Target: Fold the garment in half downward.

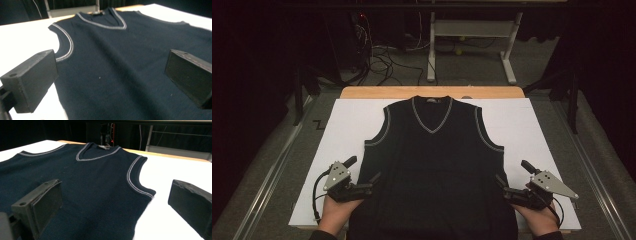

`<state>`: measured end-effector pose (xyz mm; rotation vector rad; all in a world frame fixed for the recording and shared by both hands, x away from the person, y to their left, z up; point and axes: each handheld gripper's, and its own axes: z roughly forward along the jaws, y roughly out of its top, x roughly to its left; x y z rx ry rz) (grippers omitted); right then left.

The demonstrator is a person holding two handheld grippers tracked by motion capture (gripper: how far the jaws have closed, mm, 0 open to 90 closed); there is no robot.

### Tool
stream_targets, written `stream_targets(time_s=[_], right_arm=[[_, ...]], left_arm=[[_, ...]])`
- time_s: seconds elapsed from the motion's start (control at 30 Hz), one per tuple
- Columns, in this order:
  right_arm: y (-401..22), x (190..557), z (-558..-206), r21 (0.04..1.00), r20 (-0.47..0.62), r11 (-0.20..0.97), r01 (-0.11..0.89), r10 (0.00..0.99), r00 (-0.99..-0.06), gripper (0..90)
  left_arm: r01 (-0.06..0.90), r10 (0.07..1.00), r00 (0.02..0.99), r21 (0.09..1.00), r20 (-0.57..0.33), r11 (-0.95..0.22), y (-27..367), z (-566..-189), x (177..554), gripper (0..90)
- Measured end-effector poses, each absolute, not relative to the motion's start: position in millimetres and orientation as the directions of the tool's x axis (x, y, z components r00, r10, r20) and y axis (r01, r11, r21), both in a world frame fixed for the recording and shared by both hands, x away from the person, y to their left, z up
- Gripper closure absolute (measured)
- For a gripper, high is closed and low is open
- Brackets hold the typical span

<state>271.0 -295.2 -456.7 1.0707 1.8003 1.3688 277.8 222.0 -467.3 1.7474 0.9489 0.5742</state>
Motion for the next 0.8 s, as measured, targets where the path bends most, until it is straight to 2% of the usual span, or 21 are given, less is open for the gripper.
stream_targets(time_s=[0.3,0.53,0.8], right_arm=[[-294.4,274.5,-458.1,0.967,-0.007,0.129,0.221,0.876,-0.482,0.3],[-291.7,267.9,-454.8,0.967,-0.032,0.147,0.209,0.881,-0.472,0.3],[-286.2,269.6,-454.9,0.965,-0.049,0.161,0.207,0.887,-0.459,0.3]], left_arm=[[0.348,0.812,0.576,0.927,-0.095,-0.139,218.5,-467.1,281.1,0.0],[0.325,0.805,0.588,0.935,-0.083,-0.141,216.9,-468.3,279.2,0.0],[0.365,0.817,0.561,0.926,-0.133,-0.099,227.5,-469.4,285.0,0.0]])
